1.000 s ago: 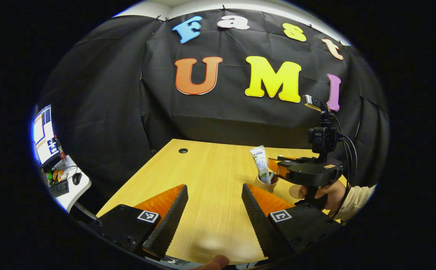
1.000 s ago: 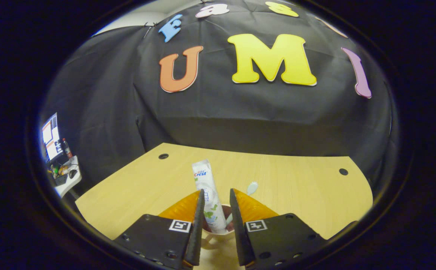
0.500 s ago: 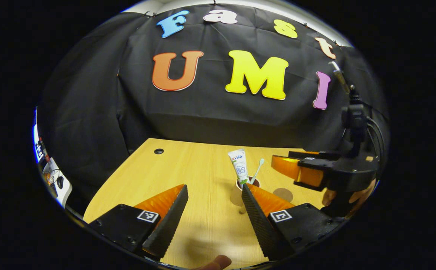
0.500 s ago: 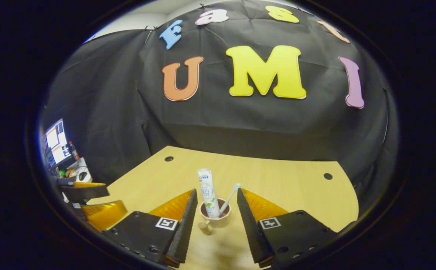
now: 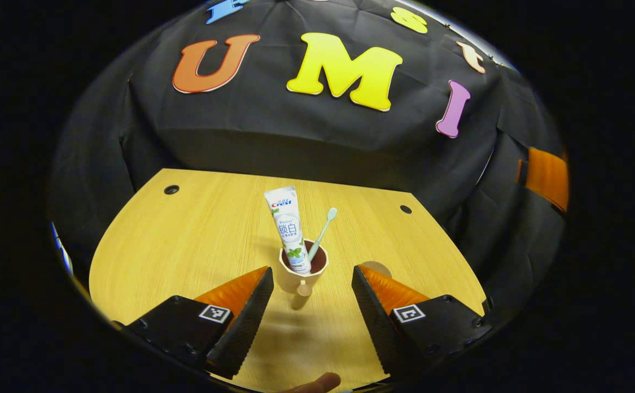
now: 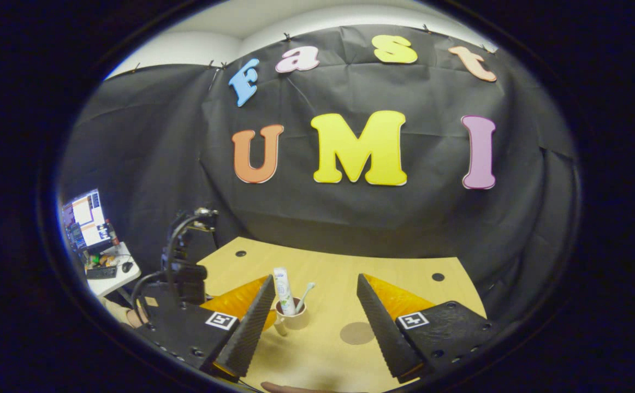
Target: Put the toothbrush and toothpaste on the desktop into the cup, then pick up the cup and place it on the coaster on the desktop.
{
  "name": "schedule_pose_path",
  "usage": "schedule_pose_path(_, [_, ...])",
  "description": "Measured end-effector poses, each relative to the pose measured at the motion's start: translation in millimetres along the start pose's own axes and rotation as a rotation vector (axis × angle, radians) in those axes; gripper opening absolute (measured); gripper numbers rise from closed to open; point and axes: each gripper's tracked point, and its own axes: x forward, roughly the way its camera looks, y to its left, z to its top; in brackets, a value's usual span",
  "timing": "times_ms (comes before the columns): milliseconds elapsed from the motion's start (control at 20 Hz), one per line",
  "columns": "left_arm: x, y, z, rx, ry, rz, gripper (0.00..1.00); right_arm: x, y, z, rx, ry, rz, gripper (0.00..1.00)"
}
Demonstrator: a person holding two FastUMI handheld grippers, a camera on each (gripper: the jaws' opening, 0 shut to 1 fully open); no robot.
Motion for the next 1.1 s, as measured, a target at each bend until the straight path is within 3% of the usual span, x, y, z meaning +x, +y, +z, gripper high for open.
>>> schedule_pose_path(650, [69.3,12.4,-68.0,-0.001,0.481,0.131,0.93,-63.1,-97.2,-52.9,0.082,0.095,-0.090,0.94])
schedule_pose_path(700, [73.4,12.4,-72.9,0.004,0.518,0.135,1.00,-66.1,-106.7,-57.2,0.093,0.106,-0.104,0.94])
schedule_pose_path(800, [80.6,14.4,-76.1,0.024,0.567,0.150,0.91,-70.5,-122.9,-64.1,0.115,0.122,-0.122,0.94])
schedule_pose_path(950, [89.7,17.7,-78.0,0.049,0.630,0.180,0.86,-73.6,-144.6,-68.0,0.150,0.135,-0.145,0.94])
schedule_pose_path(1000, [92.1,19.1,-78.4,0.050,0.652,0.197,0.90,-73.4,-149.7,-69.4,0.160,0.138,-0.153,0.96])
schedule_pose_path(1050, [93.5,19.9,-78.9,0.046,0.672,0.213,0.80,-72.9,-155.2,-70.2,0.169,0.142,-0.156,0.96])
schedule_pose_path(1100, [94.3,17.4,-78.7,0.037,0.693,0.216,0.76,-72.2,-159.2,-73.4,0.175,0.146,-0.160,0.96])
